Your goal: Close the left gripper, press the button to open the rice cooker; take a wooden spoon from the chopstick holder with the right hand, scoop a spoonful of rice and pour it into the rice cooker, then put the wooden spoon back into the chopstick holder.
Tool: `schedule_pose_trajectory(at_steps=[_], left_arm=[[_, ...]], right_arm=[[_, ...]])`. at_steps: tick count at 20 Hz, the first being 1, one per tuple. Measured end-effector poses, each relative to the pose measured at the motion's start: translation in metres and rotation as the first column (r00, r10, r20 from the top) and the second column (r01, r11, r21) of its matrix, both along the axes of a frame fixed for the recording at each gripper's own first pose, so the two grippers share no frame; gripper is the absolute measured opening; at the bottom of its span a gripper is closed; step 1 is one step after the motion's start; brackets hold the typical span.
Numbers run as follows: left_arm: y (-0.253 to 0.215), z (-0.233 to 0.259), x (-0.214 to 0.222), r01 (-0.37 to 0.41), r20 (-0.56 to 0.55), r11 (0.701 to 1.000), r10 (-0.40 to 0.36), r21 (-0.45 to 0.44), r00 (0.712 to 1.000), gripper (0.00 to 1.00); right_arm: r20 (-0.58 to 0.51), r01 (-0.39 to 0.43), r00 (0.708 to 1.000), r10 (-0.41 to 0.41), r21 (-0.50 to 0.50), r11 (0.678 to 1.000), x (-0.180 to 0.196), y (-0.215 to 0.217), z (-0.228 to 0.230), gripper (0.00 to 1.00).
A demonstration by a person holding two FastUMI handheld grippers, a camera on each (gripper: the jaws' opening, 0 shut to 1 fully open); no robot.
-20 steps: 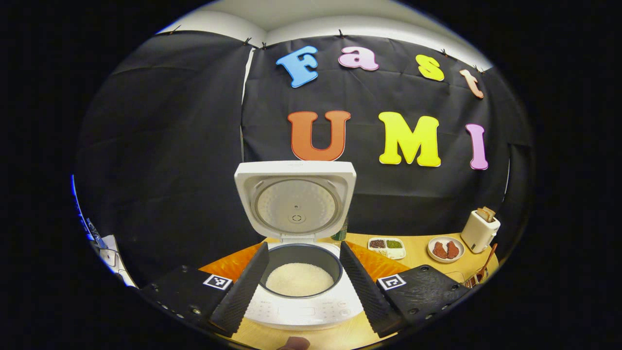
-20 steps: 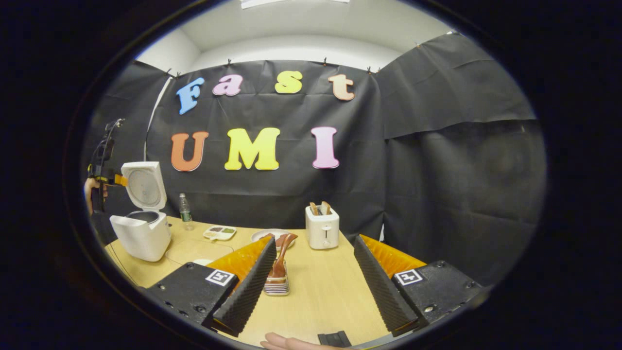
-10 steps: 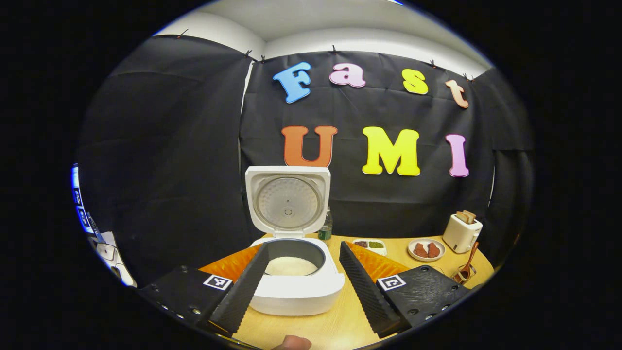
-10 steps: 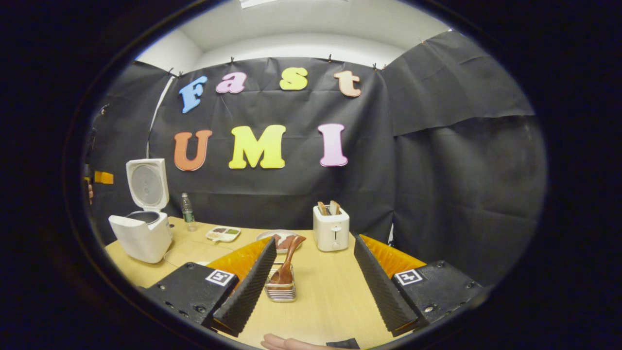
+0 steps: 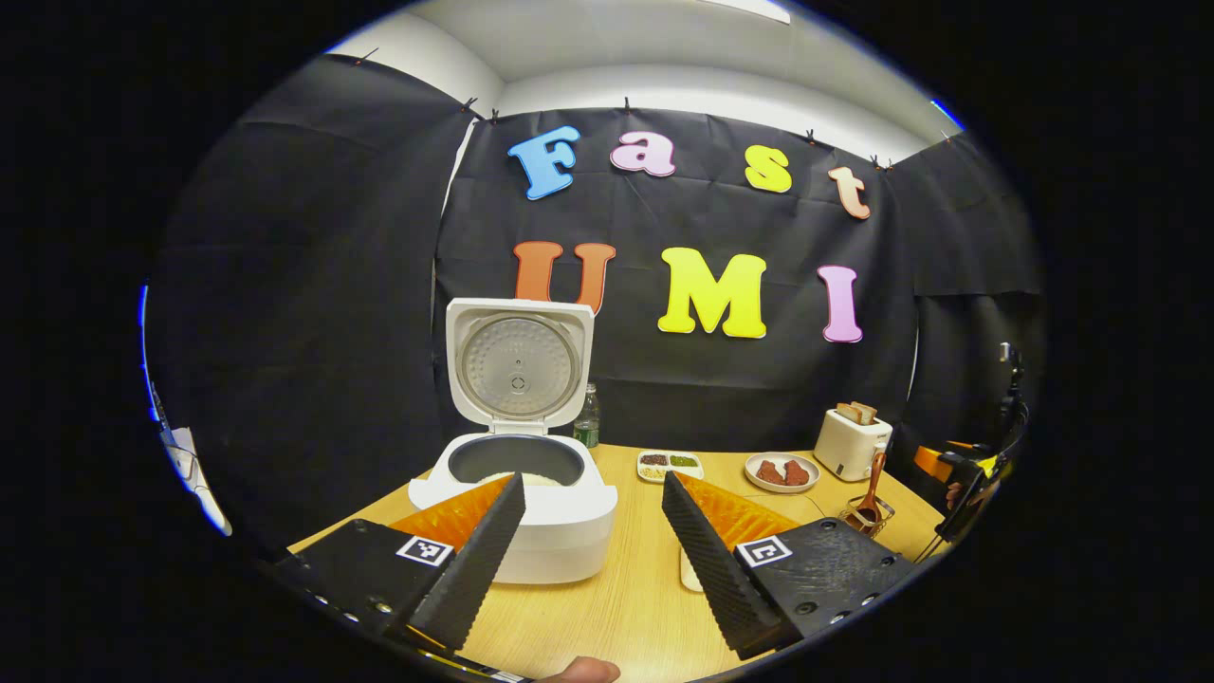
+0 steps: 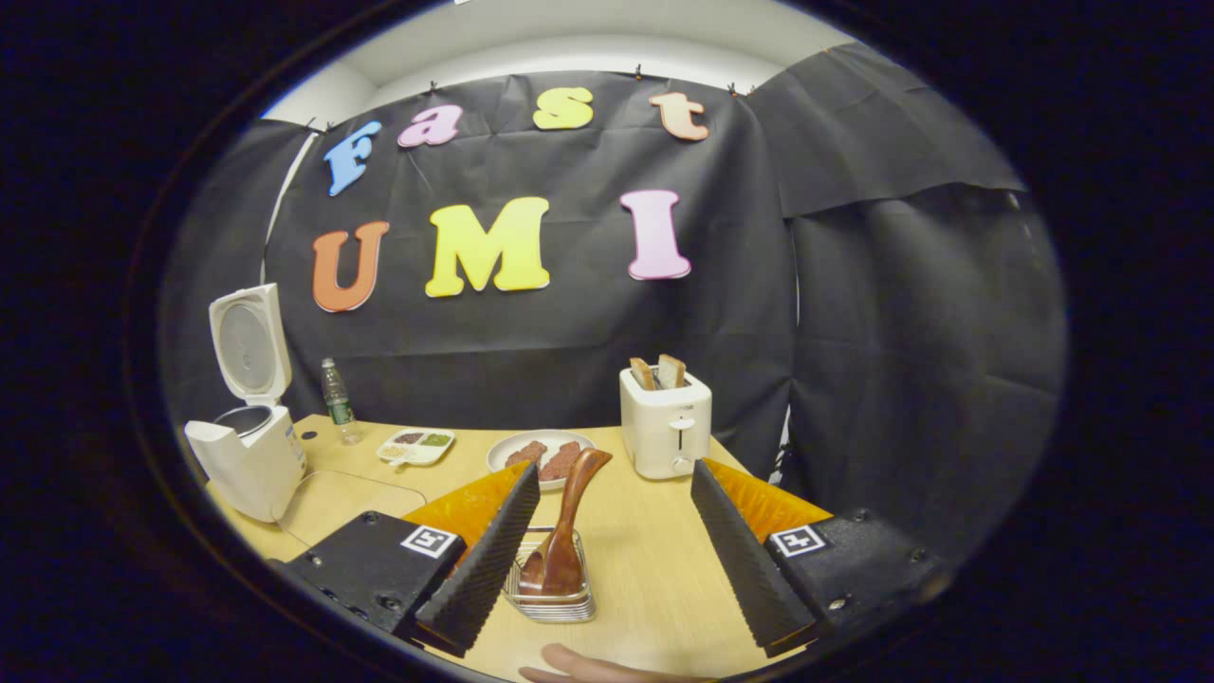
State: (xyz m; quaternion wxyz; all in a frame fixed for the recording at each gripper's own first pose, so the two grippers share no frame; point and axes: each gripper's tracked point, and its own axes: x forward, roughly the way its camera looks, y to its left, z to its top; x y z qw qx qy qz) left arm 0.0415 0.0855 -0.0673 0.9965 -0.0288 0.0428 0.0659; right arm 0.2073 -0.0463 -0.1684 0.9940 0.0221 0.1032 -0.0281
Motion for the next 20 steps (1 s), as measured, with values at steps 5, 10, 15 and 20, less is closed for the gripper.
schedule_pose_trajectory(at_steps=[5, 10, 15, 20], left_arm=[[-0.018, -0.033, -0.026, 0.038, -0.007, 0.999, -0.039, -0.008, 0.999, 0.93], [-0.016, -0.045, -0.040, 0.038, -0.013, 0.999, -0.039, -0.013, 0.999, 0.94], [-0.014, -0.017, -0.050, 0.024, 0.064, 0.999, -0.026, 0.046, 0.998, 0.94], [-0.013, -0.001, -0.062, 0.018, 0.109, 0.995, -0.028, 0.094, 0.994, 0.93]], right_arm=[[-0.080, -0.026, 0.996, 0.027, 0.014, 1.000, 0.051, 0.004, -0.034, 1.00], [-0.167, -0.073, 0.982, 0.088, 0.094, 0.993, 0.084, 0.015, -0.067, 1.00], [-0.251, -0.076, 0.959, 0.132, 0.220, 0.973, 0.103, 0.023, -0.091, 0.93], [-0.301, -0.098, 0.934, 0.195, 0.310, 0.946, 0.103, 0.042, -0.104, 0.45]])
